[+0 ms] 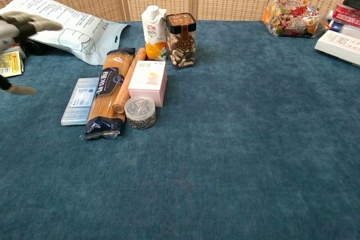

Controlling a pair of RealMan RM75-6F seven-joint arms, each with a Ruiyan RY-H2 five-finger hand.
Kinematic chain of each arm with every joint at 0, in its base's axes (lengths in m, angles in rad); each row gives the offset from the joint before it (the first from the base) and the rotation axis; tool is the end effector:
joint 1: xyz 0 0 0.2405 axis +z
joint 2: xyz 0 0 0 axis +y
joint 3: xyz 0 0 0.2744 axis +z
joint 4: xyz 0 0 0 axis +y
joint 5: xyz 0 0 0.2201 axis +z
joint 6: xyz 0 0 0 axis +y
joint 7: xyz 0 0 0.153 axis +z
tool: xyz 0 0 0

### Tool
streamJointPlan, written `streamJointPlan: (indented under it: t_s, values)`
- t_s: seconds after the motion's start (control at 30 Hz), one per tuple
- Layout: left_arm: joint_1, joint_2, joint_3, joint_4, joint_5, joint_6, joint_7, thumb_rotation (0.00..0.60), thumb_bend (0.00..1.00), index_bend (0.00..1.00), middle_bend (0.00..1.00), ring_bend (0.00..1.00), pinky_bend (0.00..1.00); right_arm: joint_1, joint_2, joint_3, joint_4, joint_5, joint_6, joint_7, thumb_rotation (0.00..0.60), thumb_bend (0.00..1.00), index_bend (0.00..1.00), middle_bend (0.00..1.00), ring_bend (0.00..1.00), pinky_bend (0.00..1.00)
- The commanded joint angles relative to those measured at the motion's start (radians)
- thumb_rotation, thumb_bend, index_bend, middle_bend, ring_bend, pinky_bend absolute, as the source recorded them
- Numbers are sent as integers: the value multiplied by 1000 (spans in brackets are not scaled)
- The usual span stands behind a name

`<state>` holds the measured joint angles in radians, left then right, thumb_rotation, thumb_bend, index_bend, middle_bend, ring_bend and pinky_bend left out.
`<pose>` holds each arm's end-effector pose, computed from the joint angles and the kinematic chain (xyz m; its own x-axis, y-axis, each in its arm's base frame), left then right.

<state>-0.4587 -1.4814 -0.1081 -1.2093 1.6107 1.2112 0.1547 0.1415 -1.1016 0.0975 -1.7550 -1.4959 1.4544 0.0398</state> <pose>-0.2708 0.3235 0.0328 0.6111 -0.0203 0.7913 0.7200 -0.4012 -0.5663 -0.2877 -0.2165 0.1537 0.2357 0.0153 0.9717 -0.9684 -0.0799 0.2362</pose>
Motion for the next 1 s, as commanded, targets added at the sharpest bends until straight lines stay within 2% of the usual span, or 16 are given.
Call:
streamJointPlan:
  t_s: [0.03,0.23,0.43,0.77,1.0]
  values:
    - [-66,-95,-24,81,-38,-71,26,600,1,0,0,0,0,0,3,1,3,0,-1,9,600,0,0,0,0,0]
    - [-119,-207,-33,184,-63,-105,35,600,0,0,0,0,0,-2,11,2,5,-1,3,31,600,0,0,0,0,0]
    - [-164,-277,-44,262,-80,-120,26,600,0,0,0,0,0,-2,14,4,7,3,-1,42,600,0,0,0,0,0]
    - [-223,-320,-56,316,-105,-145,37,600,0,0,0,0,0,0,15,5,11,7,-7,52,600,0,0,0,0,0]
    - [-240,-327,-31,304,-105,-163,48,600,0,0,0,0,0,-2,18,7,12,9,-4,62,600,0,0,0,0,0]
